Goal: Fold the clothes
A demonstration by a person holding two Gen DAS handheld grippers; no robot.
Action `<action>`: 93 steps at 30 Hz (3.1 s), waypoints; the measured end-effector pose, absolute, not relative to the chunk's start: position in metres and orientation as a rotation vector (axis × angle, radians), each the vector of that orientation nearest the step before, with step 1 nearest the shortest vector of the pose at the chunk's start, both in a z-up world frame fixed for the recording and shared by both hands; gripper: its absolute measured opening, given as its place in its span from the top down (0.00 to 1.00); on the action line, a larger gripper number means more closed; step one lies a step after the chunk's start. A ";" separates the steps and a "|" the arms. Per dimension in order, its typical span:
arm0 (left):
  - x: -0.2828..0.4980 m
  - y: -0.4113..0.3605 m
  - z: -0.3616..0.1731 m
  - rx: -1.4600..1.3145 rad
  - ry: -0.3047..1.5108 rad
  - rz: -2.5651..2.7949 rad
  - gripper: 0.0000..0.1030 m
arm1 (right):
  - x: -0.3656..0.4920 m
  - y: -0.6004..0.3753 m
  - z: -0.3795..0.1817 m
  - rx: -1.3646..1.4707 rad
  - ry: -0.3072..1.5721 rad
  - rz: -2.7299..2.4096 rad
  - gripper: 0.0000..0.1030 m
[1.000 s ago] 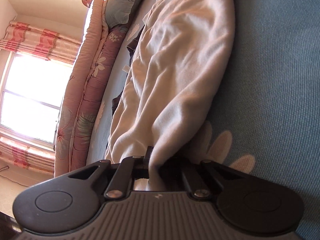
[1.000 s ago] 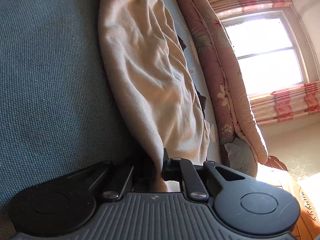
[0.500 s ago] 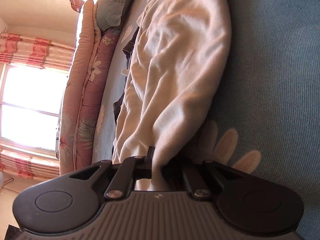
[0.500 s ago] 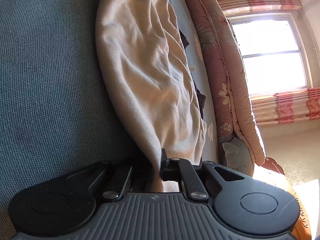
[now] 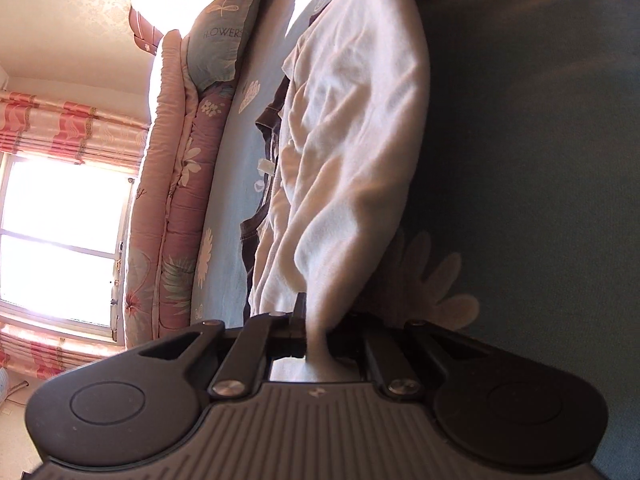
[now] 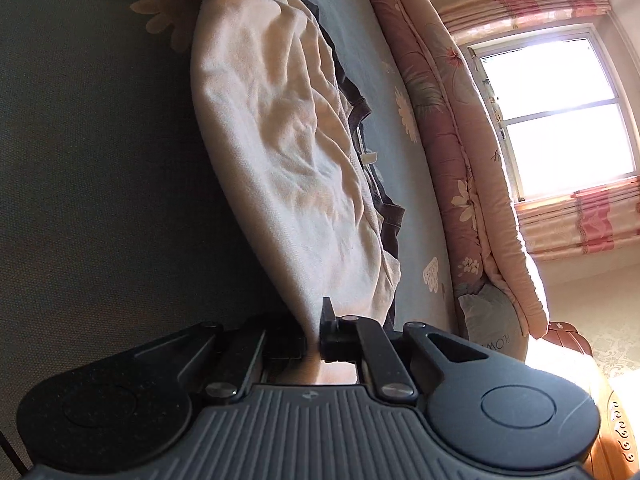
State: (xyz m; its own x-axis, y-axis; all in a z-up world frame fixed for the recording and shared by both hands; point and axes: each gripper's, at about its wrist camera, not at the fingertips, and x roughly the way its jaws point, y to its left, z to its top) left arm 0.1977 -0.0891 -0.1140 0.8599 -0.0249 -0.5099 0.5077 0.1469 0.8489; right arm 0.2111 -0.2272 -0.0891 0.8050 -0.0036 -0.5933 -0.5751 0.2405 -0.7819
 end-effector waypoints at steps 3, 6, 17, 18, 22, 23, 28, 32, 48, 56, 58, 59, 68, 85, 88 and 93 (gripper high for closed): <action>0.171 -0.085 -0.111 1.388 0.433 -0.430 0.98 | 0.191 -0.227 -0.083 -1.272 0.577 0.451 0.91; 0.144 -0.083 -0.106 1.385 0.445 -0.451 0.98 | 0.163 -0.222 -0.079 -1.274 0.602 0.482 0.91; 0.052 -0.073 -0.095 1.395 0.461 -0.498 0.98 | 0.065 -0.220 -0.068 -1.267 0.659 0.540 0.91; 0.046 -0.072 -0.097 1.391 0.467 -0.504 0.98 | 0.060 -0.219 -0.069 -1.263 0.666 0.542 0.90; 0.035 -0.072 -0.109 1.360 0.500 -0.503 0.98 | 0.046 -0.217 -0.078 -1.243 0.698 0.547 0.90; 0.035 -0.072 -0.112 1.354 0.506 -0.501 0.98 | 0.045 -0.216 -0.082 -1.240 0.703 0.546 0.90; 0.031 -0.071 -0.111 1.311 0.551 -0.517 0.94 | 0.052 -0.217 -0.093 -1.174 0.763 0.534 0.86; 0.032 -0.052 -0.081 1.117 0.678 -0.588 0.87 | 0.045 -0.230 -0.087 -1.106 0.825 0.558 0.75; 0.095 0.112 -0.033 0.053 1.006 -0.378 0.67 | 0.079 -0.285 -0.030 -0.324 0.815 0.531 0.30; 0.091 0.110 -0.082 0.076 0.982 -0.570 0.58 | 0.071 -0.204 -0.032 -0.284 0.788 0.703 0.25; 0.086 0.103 -0.080 0.102 0.929 -0.617 0.58 | 0.068 -0.189 -0.028 -0.282 0.780 0.736 0.24; 0.083 0.099 -0.078 0.123 0.893 -0.648 0.59 | 0.069 -0.184 -0.028 -0.279 0.782 0.743 0.24; 0.059 0.078 -0.067 0.303 0.691 -0.812 0.61 | 0.074 -0.169 -0.034 -0.266 0.829 0.721 0.23; 0.059 0.149 -0.041 0.245 0.867 -0.680 0.96 | 0.076 -0.162 -0.038 -0.266 0.840 0.718 0.21; 0.063 0.150 -0.027 0.201 0.836 -0.659 0.94 | 0.077 -0.162 -0.039 -0.262 0.834 0.718 0.20; 0.086 0.109 -0.035 0.154 0.793 -0.708 0.74 | 0.080 -0.162 -0.046 -0.261 0.821 0.690 0.16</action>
State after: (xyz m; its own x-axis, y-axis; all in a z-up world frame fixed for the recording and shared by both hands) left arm 0.0855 0.1091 -0.0355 0.4870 -0.5243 -0.6985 0.6353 0.7615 -0.1286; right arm 0.0796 -0.1616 -0.0458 0.4810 0.4611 -0.7457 -0.6548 0.7545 0.0442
